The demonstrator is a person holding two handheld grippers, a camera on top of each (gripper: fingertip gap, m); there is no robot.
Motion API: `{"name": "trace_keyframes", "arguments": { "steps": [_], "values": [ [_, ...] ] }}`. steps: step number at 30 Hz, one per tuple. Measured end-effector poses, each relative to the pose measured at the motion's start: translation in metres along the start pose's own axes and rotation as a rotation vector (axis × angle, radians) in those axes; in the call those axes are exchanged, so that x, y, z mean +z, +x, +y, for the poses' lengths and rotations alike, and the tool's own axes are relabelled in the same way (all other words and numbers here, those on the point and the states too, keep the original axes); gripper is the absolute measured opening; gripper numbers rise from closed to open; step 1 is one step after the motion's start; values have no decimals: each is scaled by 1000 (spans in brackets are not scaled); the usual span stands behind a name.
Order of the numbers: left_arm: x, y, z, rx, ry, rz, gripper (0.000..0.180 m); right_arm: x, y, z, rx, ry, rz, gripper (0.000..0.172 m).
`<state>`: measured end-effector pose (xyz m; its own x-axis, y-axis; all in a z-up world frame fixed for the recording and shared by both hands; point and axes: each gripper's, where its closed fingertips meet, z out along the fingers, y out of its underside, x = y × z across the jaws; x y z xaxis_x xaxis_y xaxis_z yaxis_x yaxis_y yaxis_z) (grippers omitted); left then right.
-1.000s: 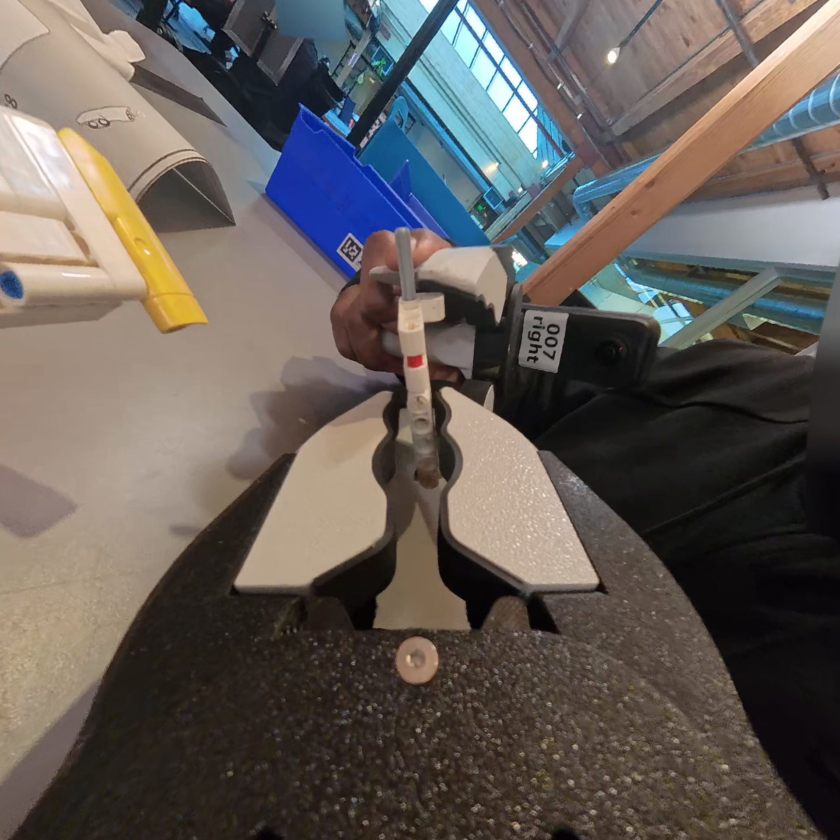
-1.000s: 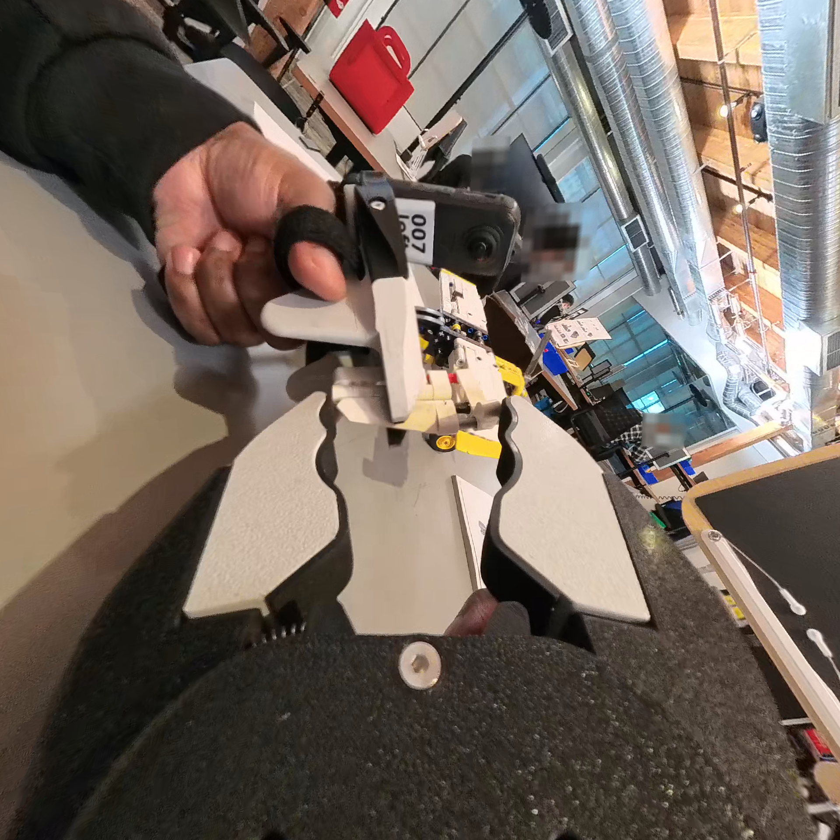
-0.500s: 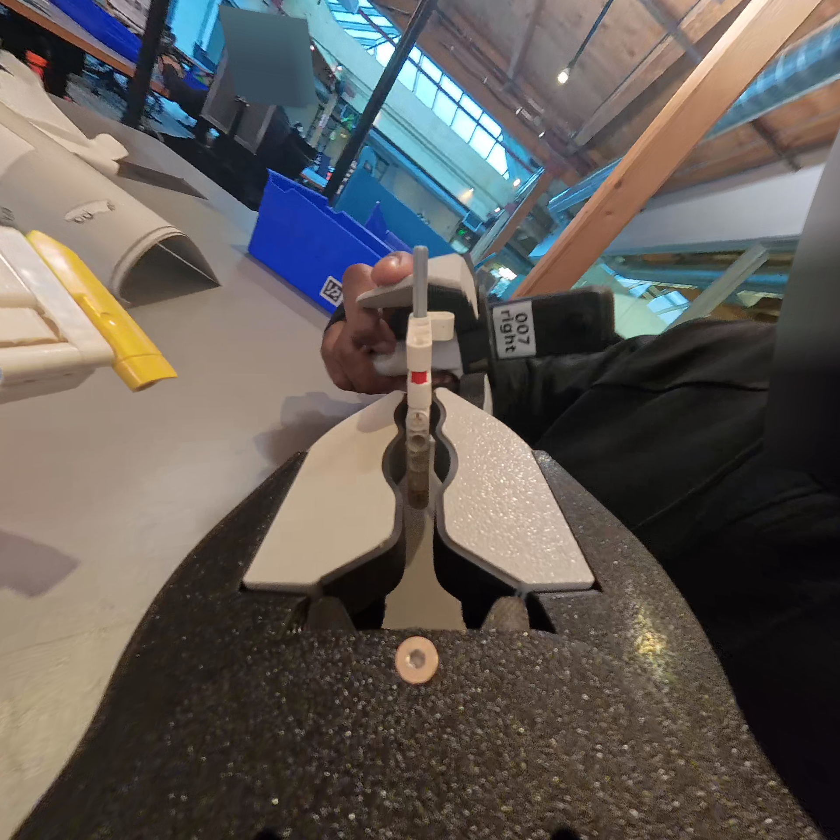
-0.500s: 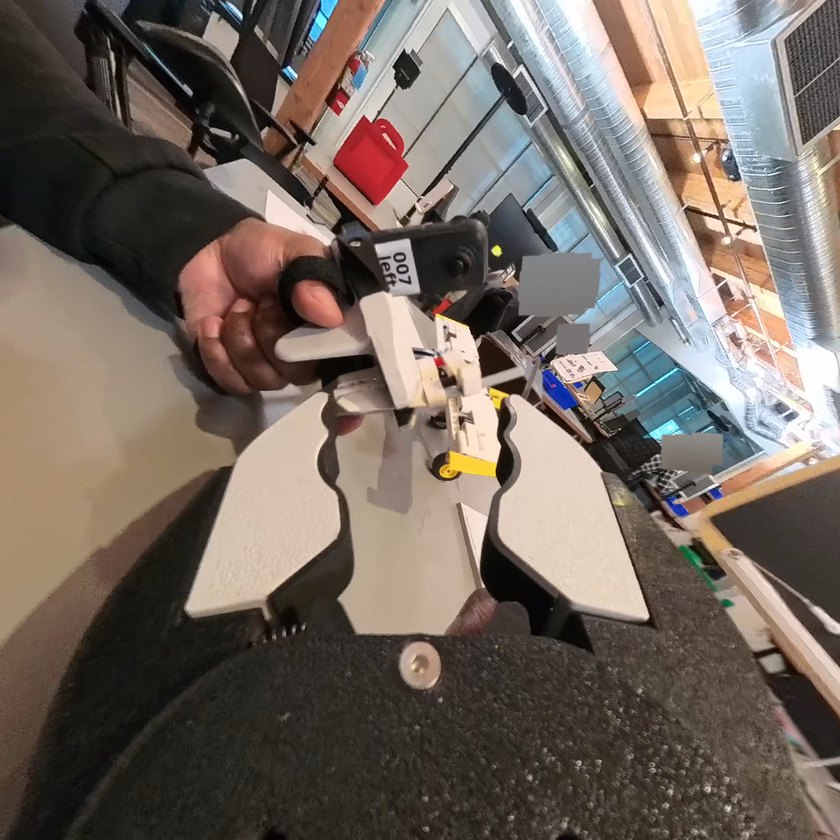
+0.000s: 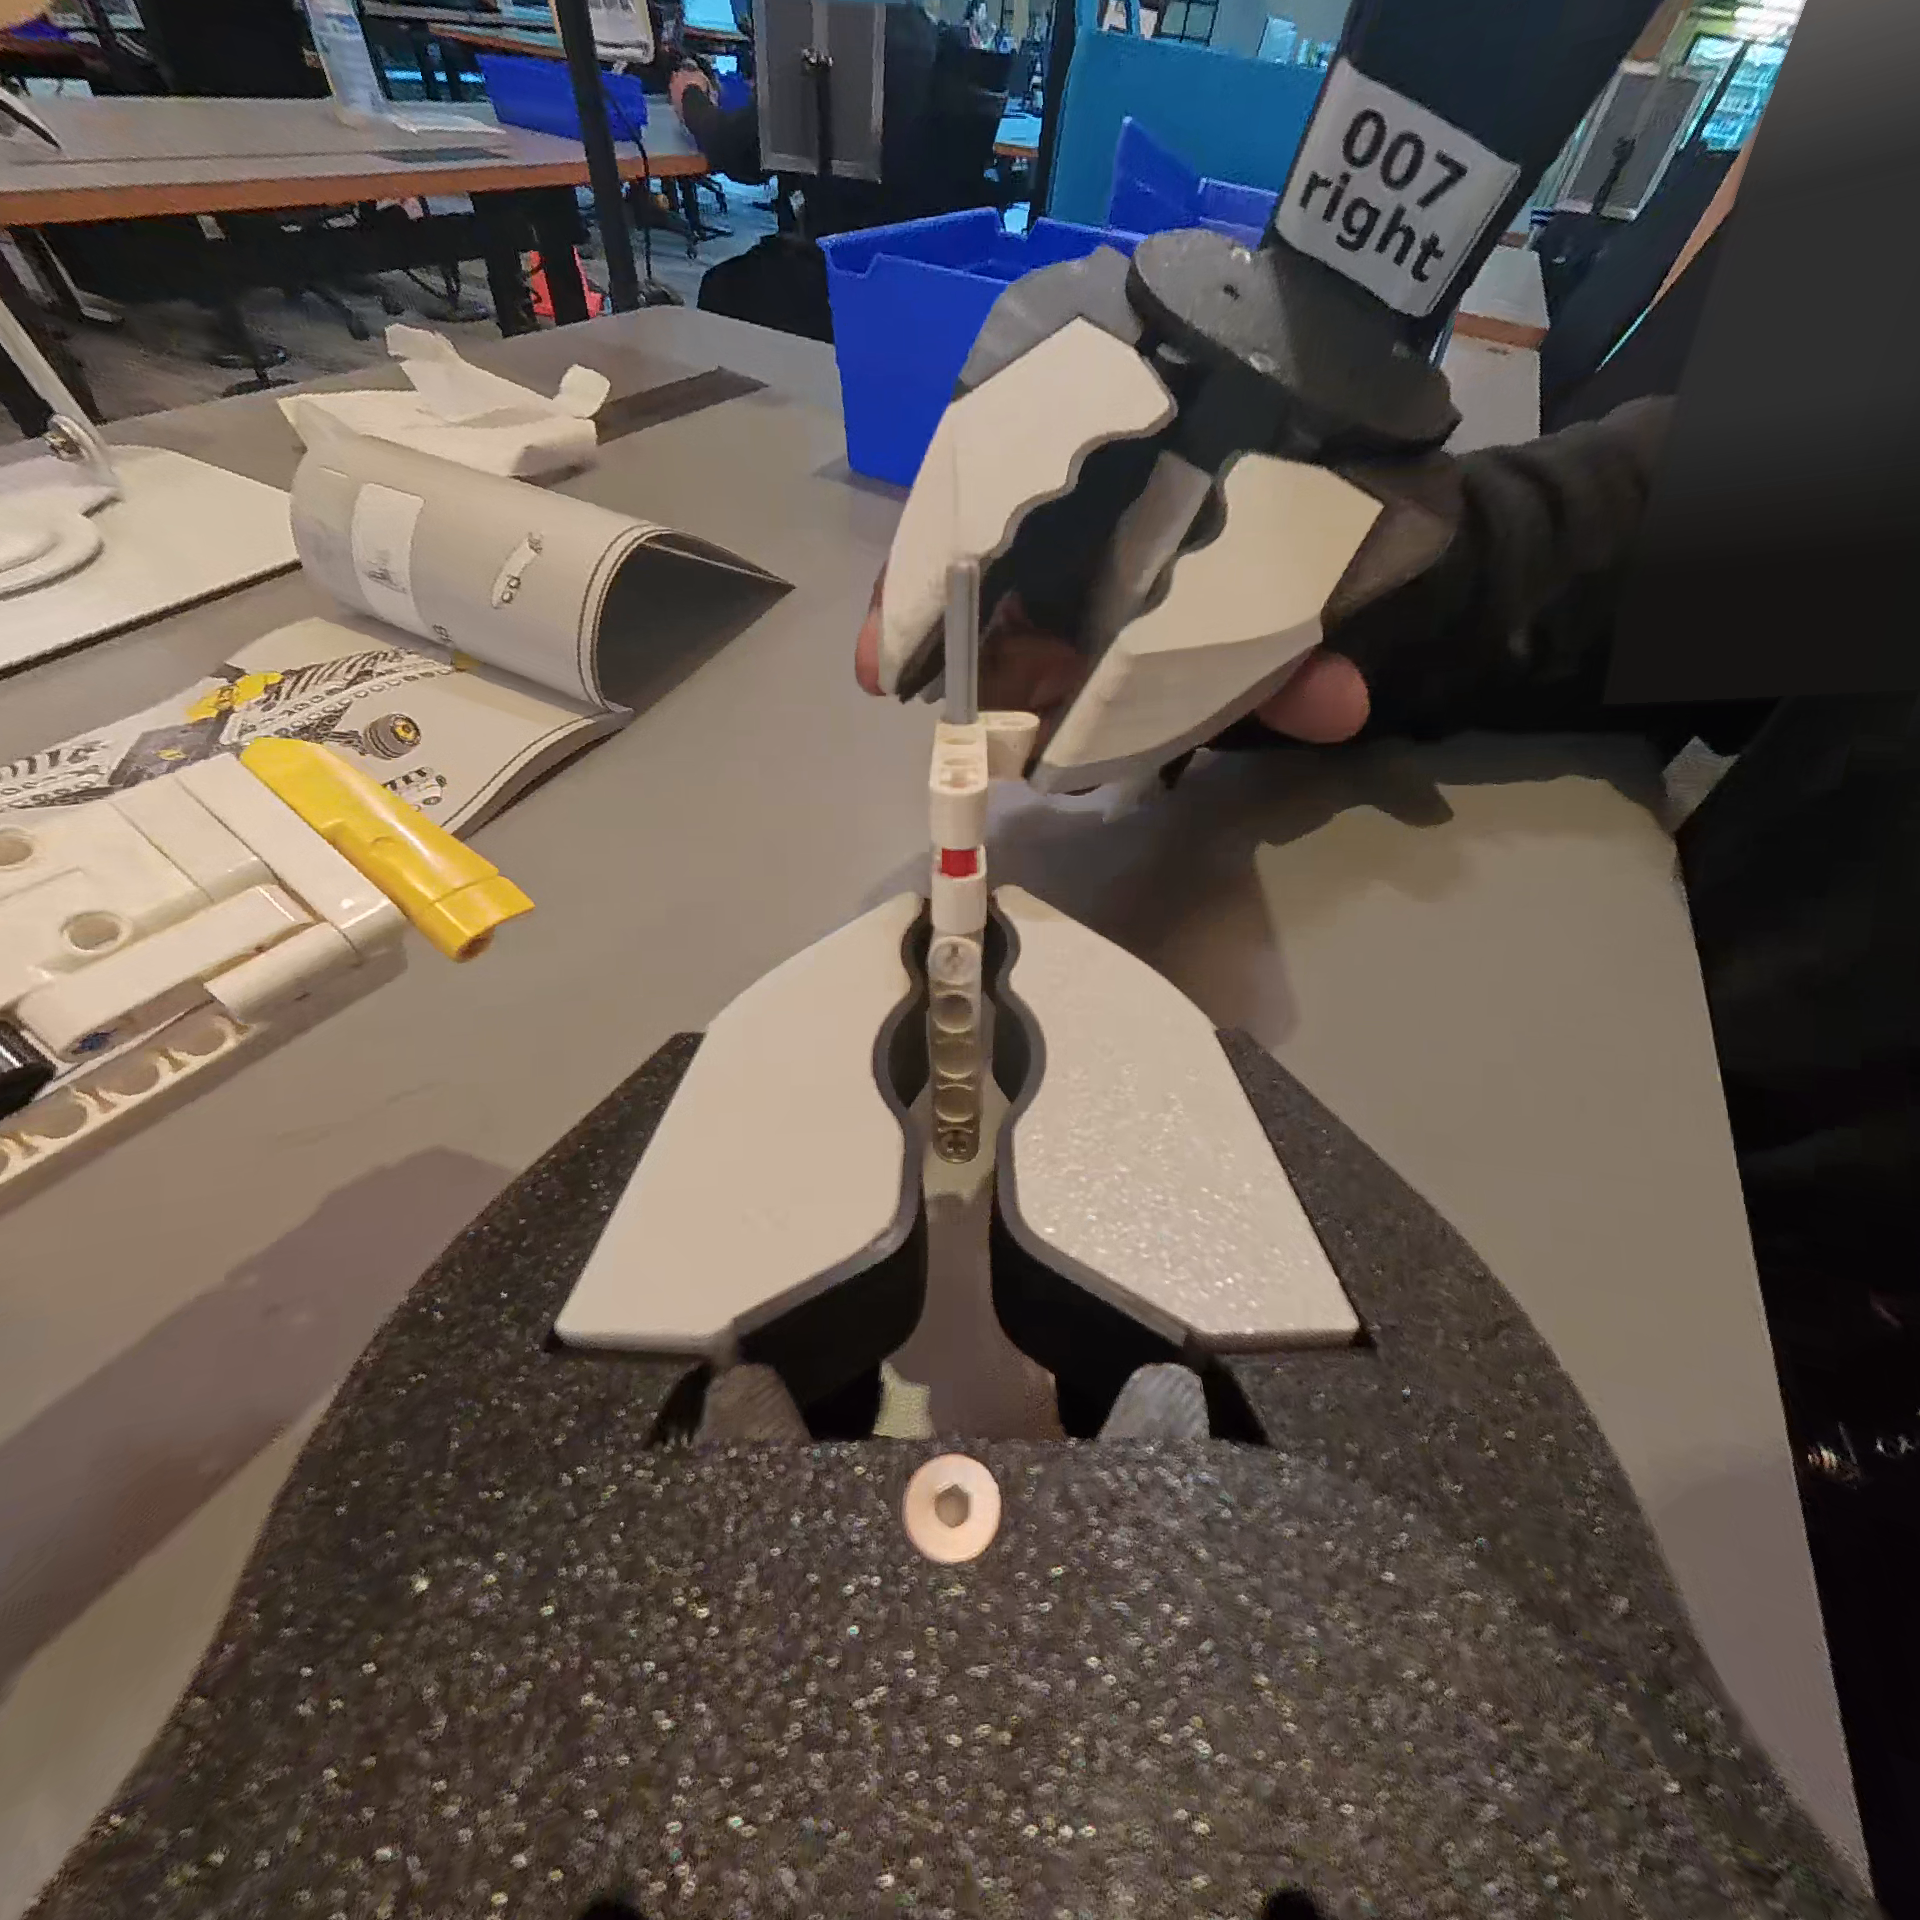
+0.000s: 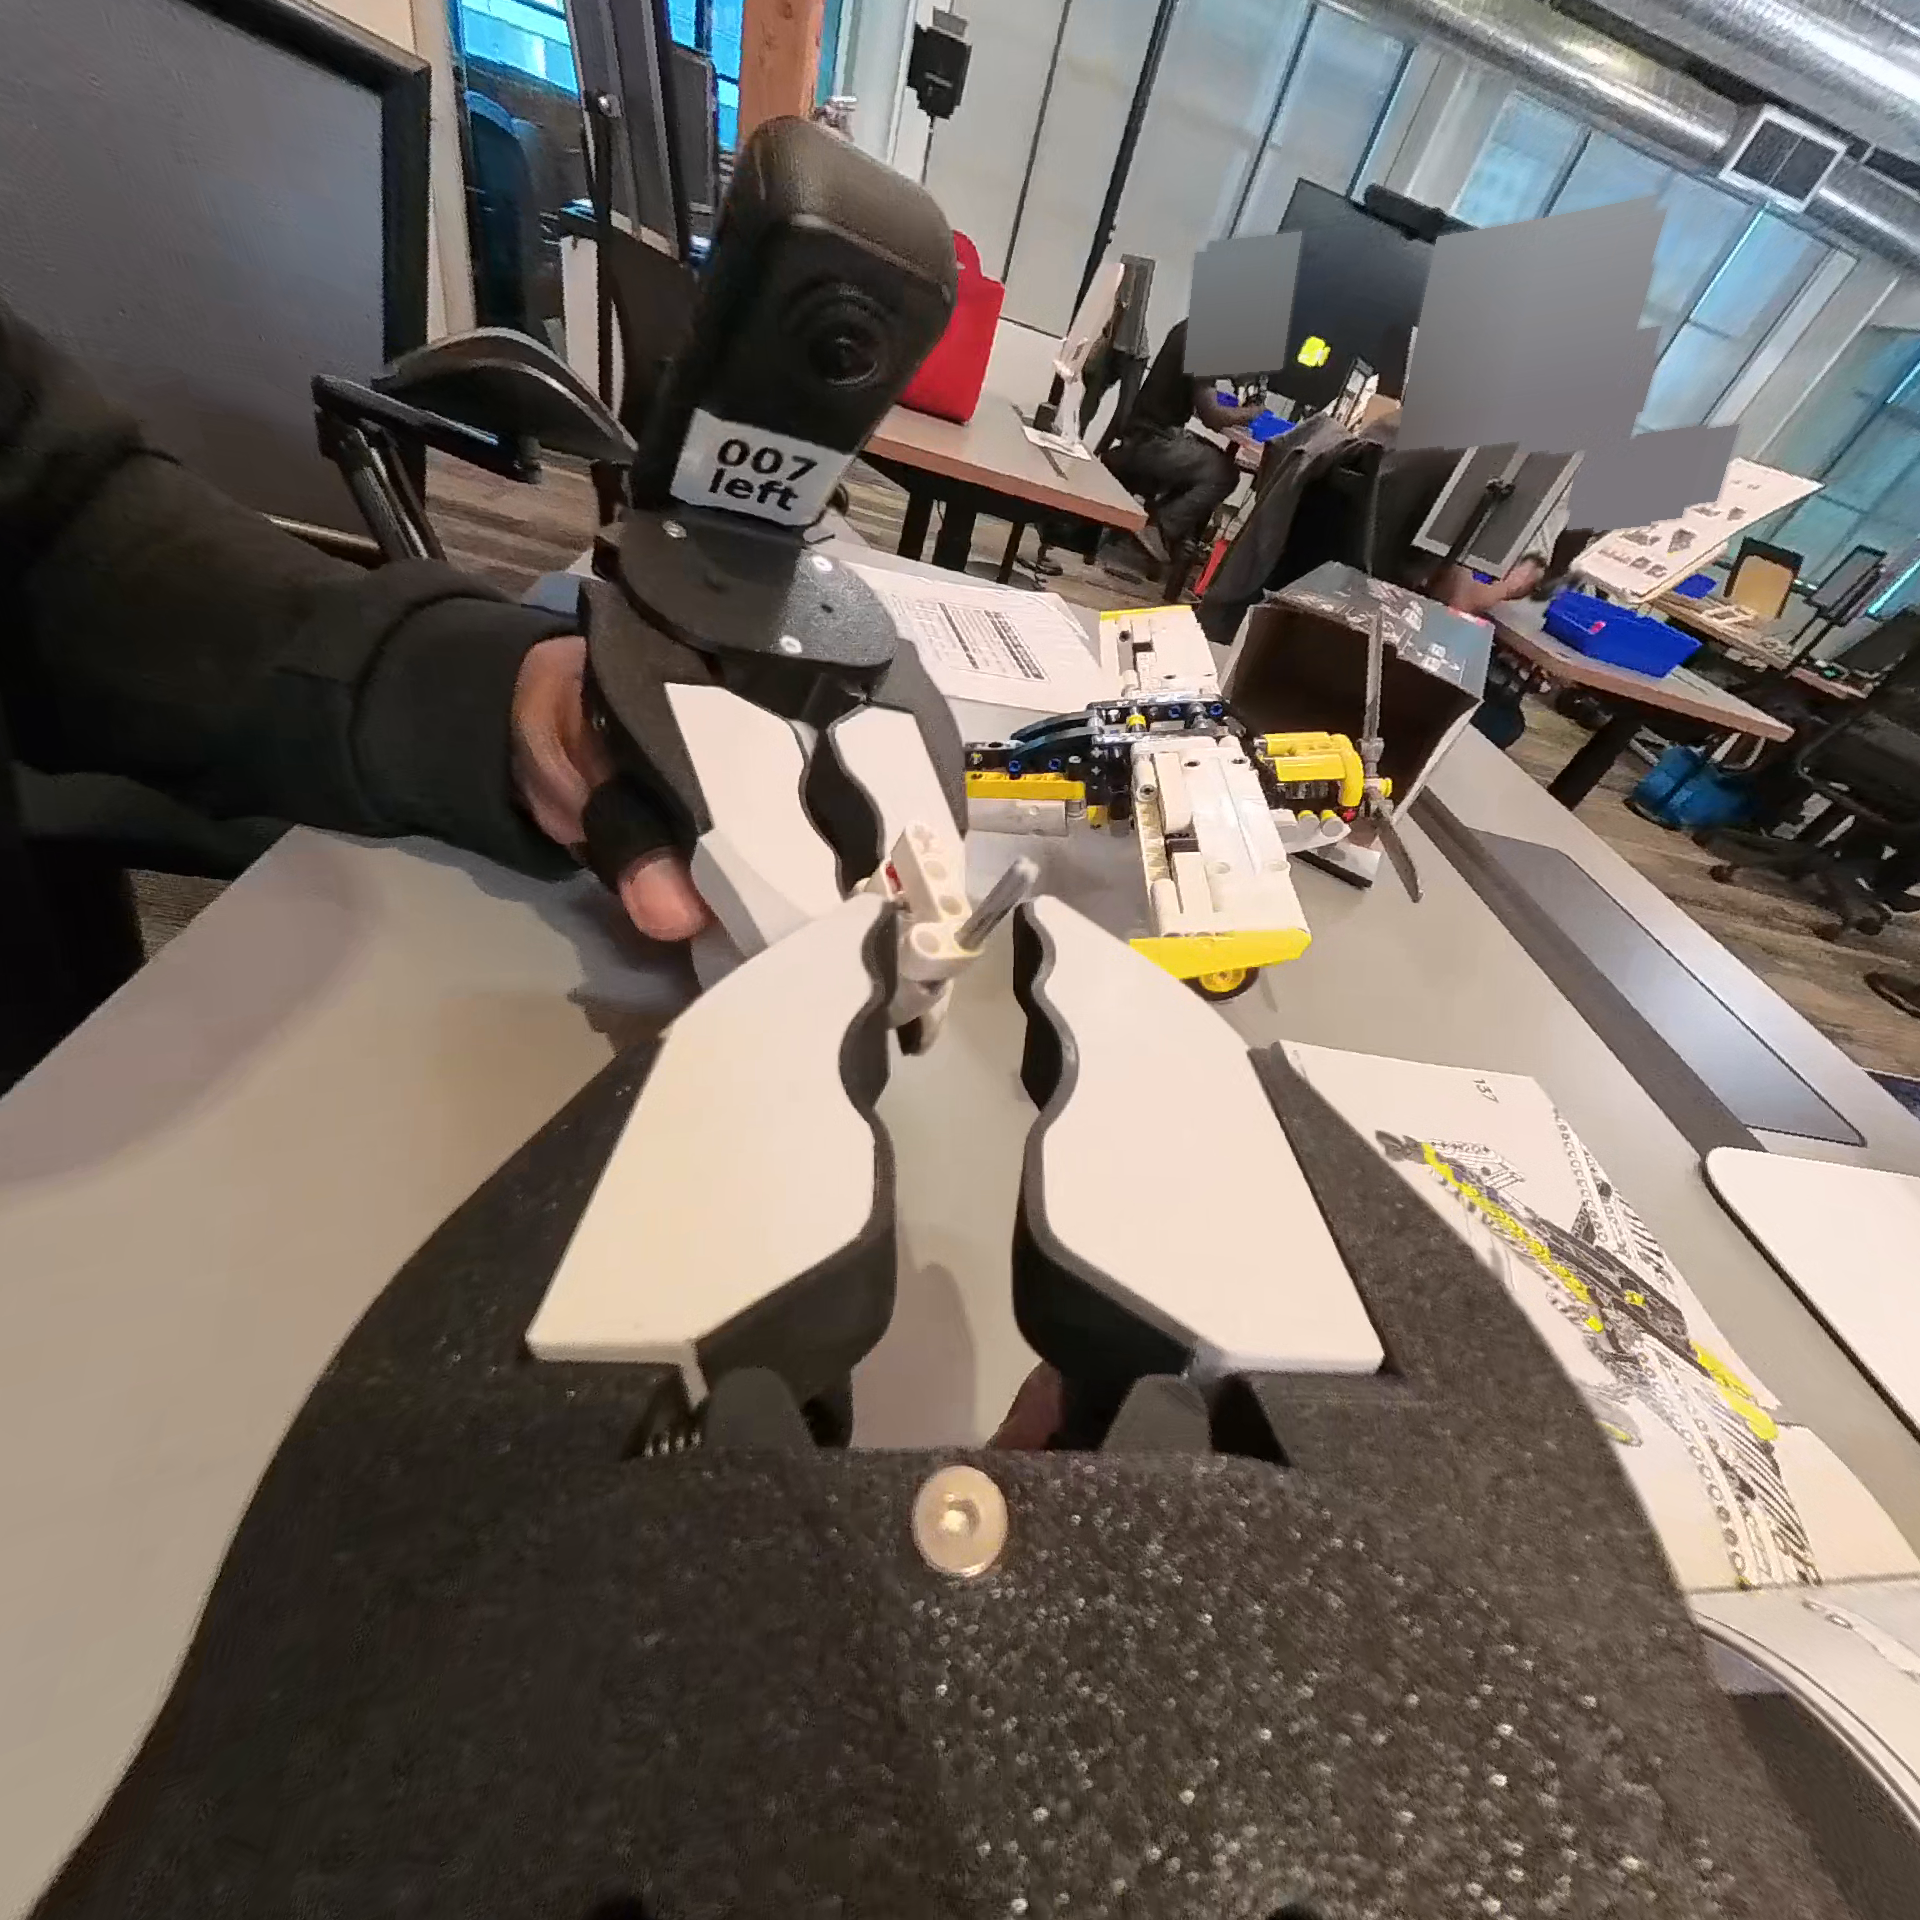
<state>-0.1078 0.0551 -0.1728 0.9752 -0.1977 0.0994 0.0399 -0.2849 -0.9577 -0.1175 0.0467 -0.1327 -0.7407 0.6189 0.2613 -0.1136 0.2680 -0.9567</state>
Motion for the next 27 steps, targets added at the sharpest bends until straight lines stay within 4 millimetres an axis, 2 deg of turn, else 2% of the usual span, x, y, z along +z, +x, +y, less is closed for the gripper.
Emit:
{"name": "trace_keyframes", "arguments": {
  "steps": [5,17,27],
  "values": [
    [0,2,2,26,-13,9,7,0,-5,4,18,-7,-52,17],
    [3,8,3,131,-23,-5,7,-6,-13,7,251,14,-232,15],
    [6,5,7,34,-19,1,6,-4,-12,15,417,33,-280,16]
  ]
}}
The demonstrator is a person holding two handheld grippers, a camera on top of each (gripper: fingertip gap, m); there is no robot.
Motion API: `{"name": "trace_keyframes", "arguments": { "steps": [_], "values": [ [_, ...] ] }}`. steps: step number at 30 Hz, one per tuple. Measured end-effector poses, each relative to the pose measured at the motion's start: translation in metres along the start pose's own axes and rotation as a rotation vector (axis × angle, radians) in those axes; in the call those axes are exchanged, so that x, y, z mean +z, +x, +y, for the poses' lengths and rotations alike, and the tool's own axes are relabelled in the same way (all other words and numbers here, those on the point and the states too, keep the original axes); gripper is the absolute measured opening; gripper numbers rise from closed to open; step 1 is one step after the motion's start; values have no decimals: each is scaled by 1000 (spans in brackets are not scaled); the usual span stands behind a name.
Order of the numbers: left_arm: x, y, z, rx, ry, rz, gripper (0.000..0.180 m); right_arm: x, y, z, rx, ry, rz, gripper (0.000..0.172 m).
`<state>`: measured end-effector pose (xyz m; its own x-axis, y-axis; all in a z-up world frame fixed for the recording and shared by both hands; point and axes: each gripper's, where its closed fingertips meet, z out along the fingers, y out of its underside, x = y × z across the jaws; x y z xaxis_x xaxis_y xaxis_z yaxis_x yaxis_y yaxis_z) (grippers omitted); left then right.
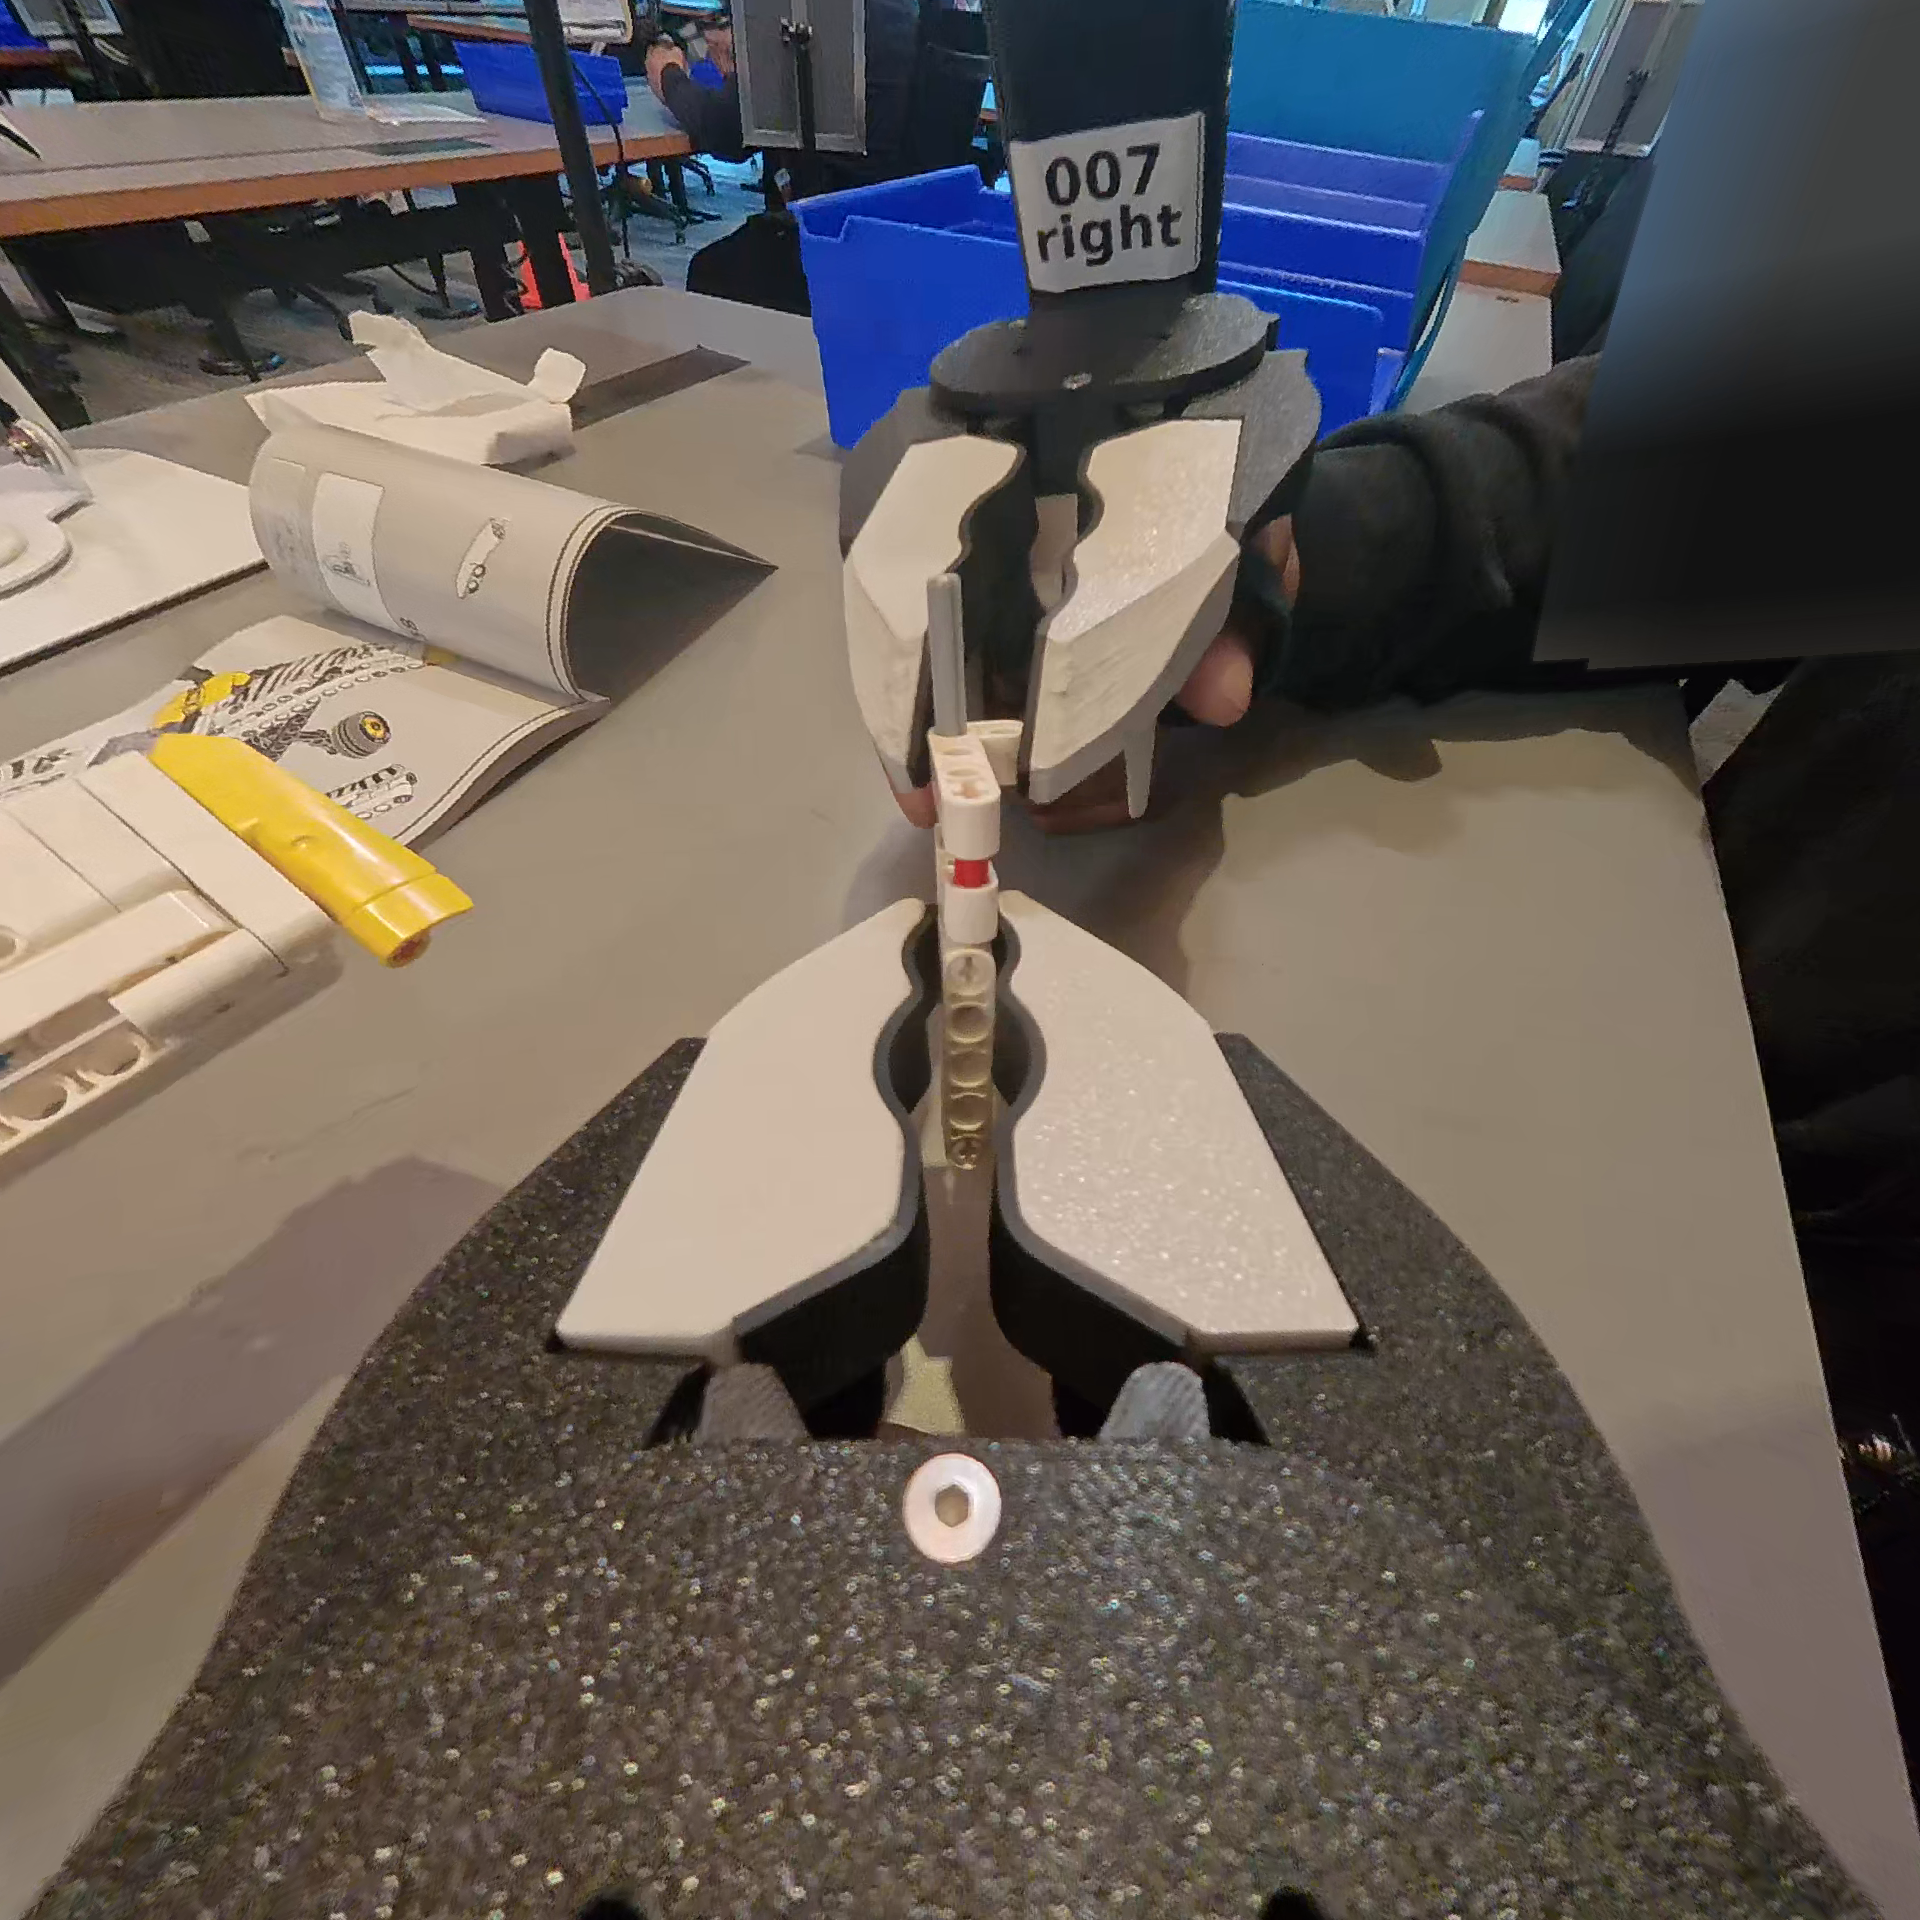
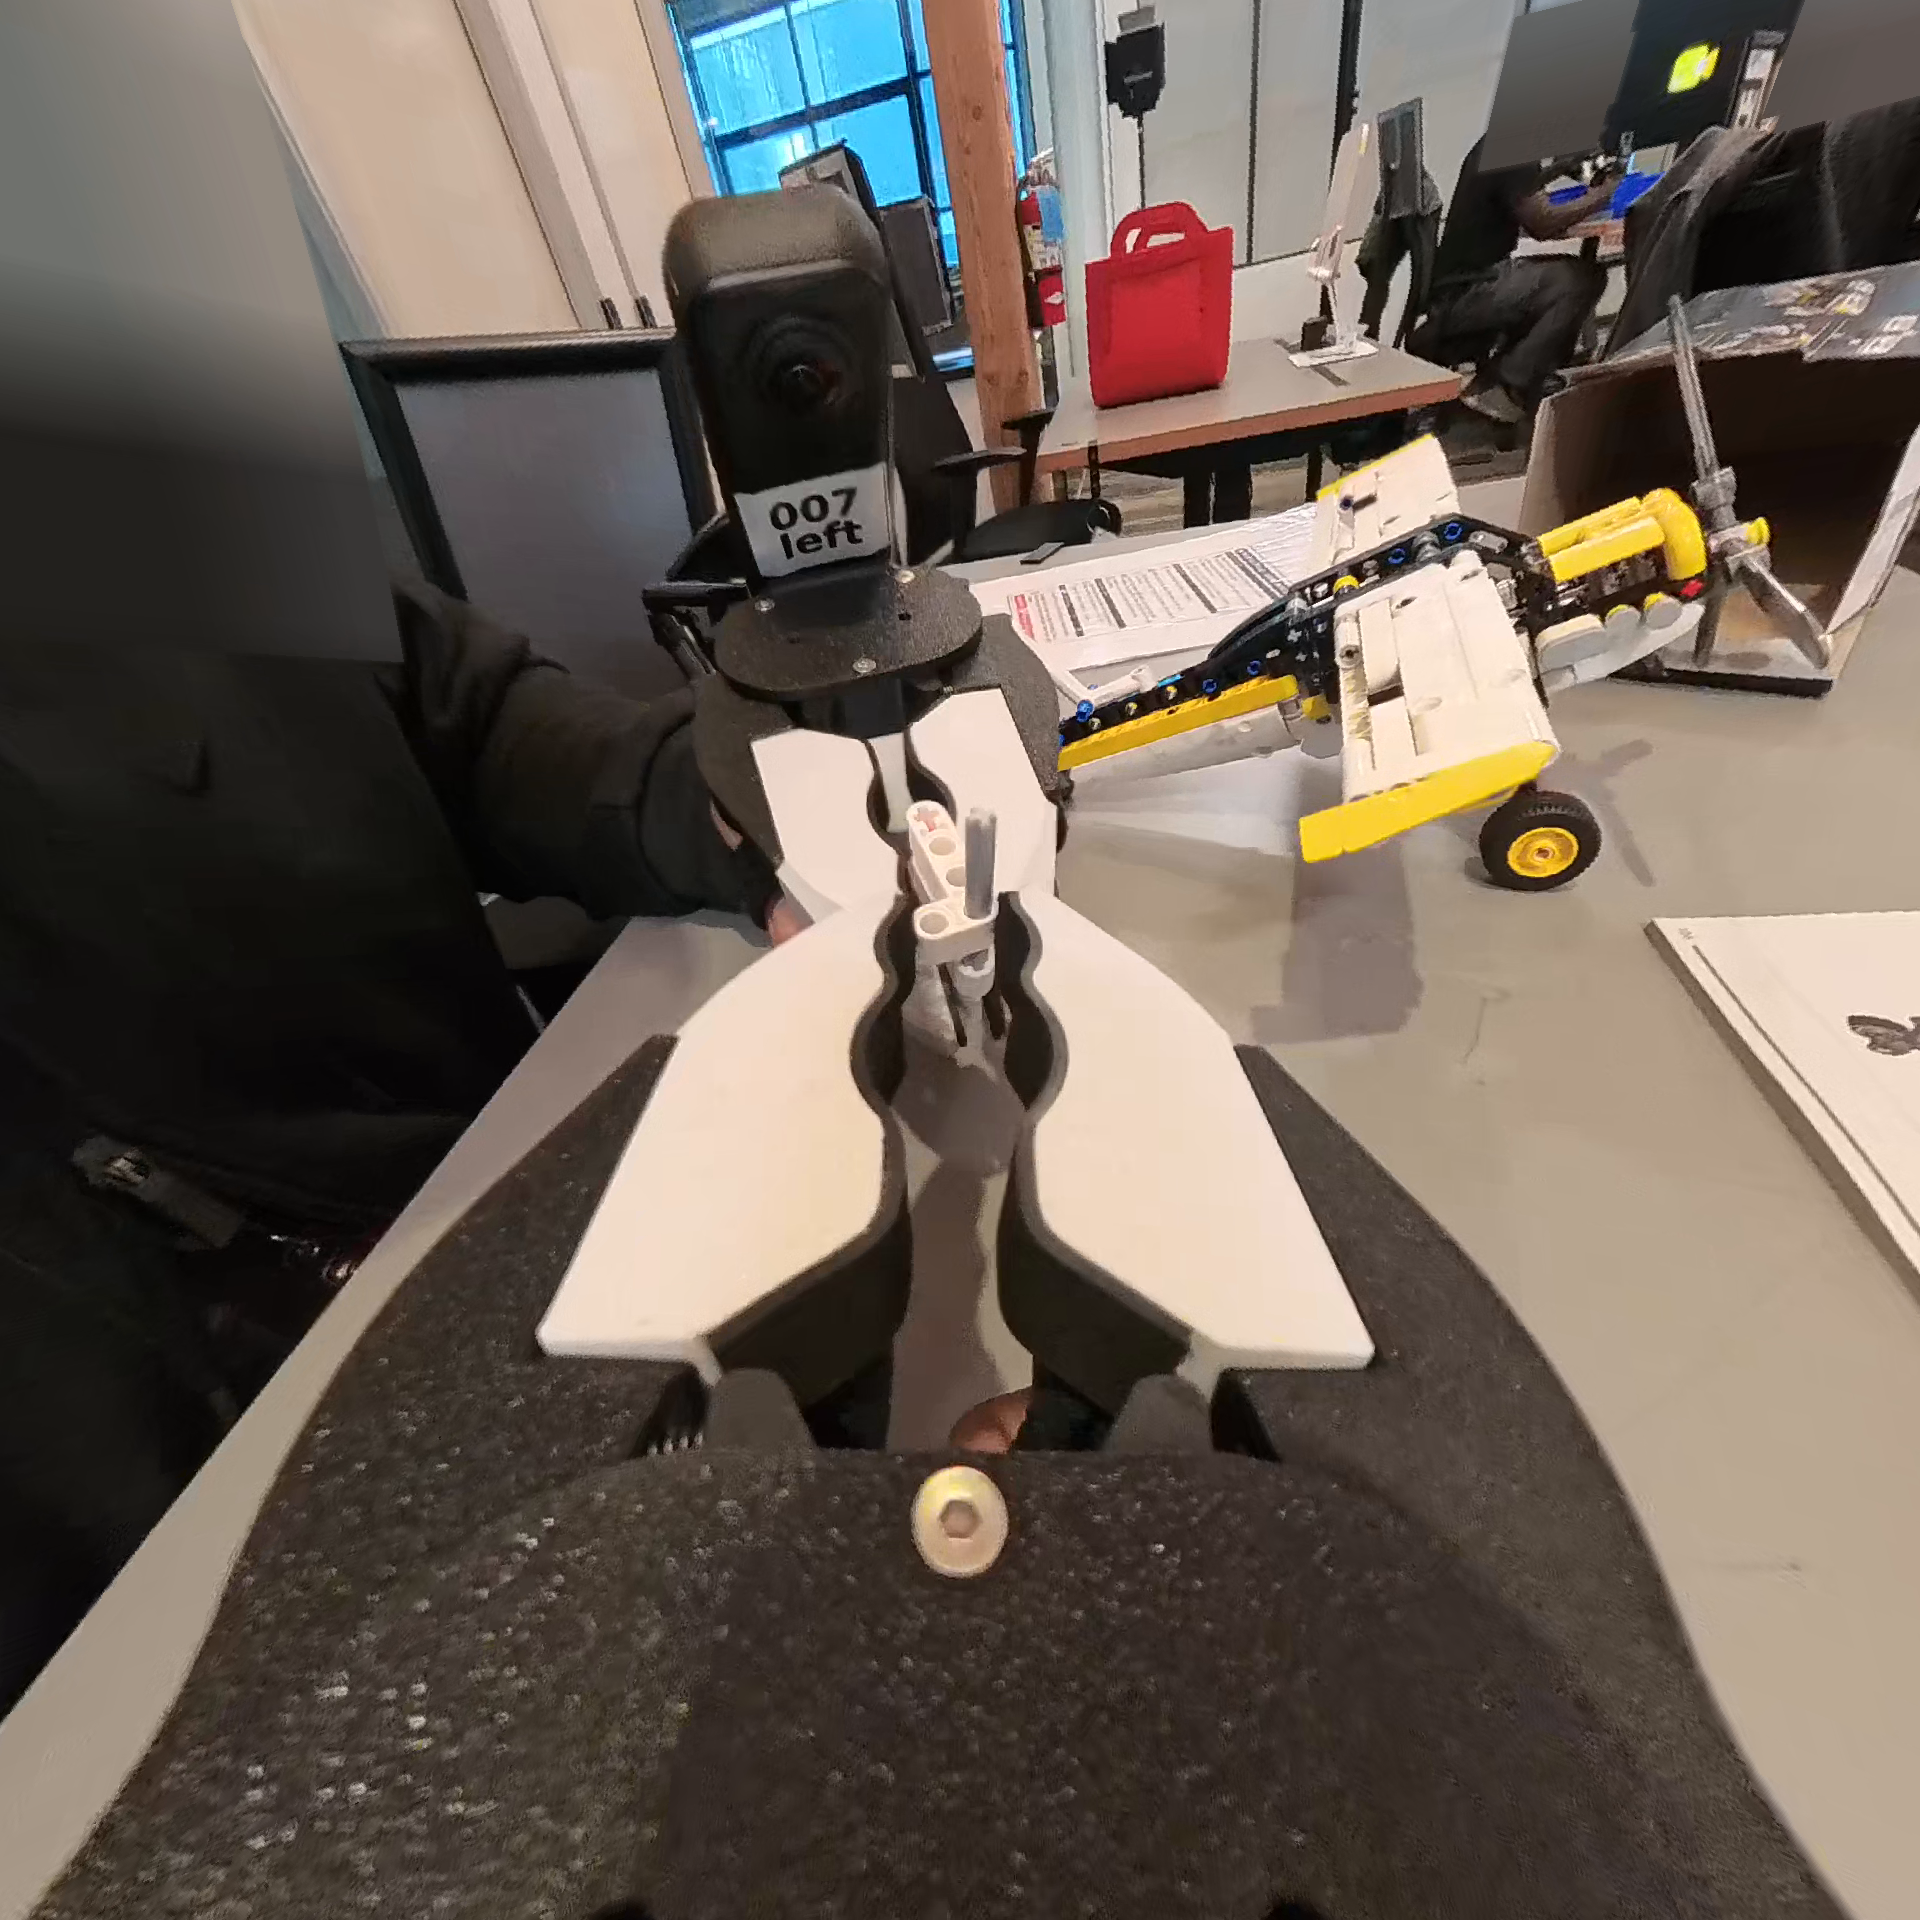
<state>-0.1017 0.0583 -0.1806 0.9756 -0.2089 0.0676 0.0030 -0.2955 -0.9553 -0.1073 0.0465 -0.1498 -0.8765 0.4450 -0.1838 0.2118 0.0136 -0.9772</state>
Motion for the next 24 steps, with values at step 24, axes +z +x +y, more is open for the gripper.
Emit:
{"name": "trace_keyframes", "arguments": {
  "steps": [24],
  "values": [
    [3,-1,1,-69,-6,29,7,2,3,1,38,-8,22,15]
  ]
}}
